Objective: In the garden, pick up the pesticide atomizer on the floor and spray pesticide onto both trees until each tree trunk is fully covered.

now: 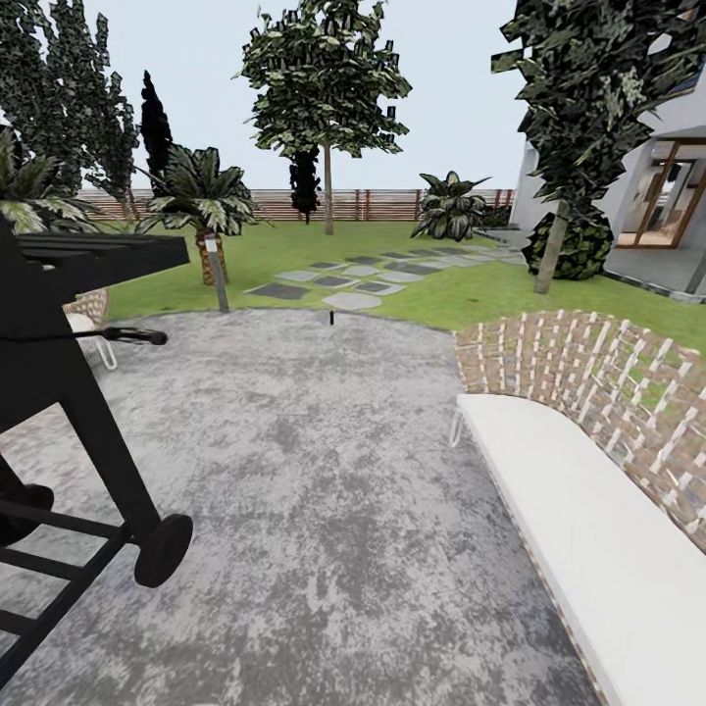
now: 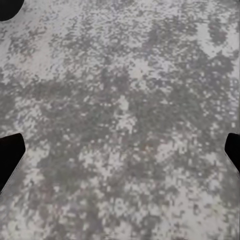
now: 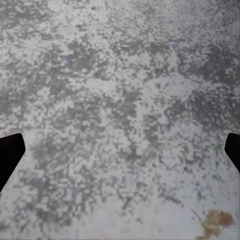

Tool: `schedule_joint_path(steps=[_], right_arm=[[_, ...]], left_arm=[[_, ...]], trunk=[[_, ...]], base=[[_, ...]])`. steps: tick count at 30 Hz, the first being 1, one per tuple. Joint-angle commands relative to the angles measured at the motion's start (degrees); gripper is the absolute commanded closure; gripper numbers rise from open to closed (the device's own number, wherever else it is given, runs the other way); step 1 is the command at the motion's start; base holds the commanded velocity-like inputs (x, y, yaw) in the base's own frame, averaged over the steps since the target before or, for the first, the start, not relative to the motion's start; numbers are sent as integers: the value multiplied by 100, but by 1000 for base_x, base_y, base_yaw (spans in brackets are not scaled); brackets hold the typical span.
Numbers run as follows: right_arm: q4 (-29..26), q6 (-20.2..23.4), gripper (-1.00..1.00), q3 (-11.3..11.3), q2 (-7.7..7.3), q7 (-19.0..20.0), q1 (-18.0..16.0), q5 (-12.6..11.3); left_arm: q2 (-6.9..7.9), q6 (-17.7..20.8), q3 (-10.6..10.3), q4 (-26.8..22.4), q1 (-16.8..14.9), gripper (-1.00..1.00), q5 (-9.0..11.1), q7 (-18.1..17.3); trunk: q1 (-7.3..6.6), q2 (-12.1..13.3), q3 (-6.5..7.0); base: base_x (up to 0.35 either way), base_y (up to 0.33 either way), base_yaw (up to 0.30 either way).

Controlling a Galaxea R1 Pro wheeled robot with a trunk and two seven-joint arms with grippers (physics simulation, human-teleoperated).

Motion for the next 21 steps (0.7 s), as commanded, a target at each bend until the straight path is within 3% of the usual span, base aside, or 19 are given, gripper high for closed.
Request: schedule_joint_path(steps=[1,21], right_arm=[[-2,-1,-100,-1,0,0,0,-1],[-27,-6,-100,-11,0,-8,0,-3]], left_arm=[[0,0,0,0,0,-100,0,0],[0,-6,0,0,0,-100,-1,0]], trunk=[[0,0,0],[0,0,0]], base=[[338,0,0],[338,0,0]])
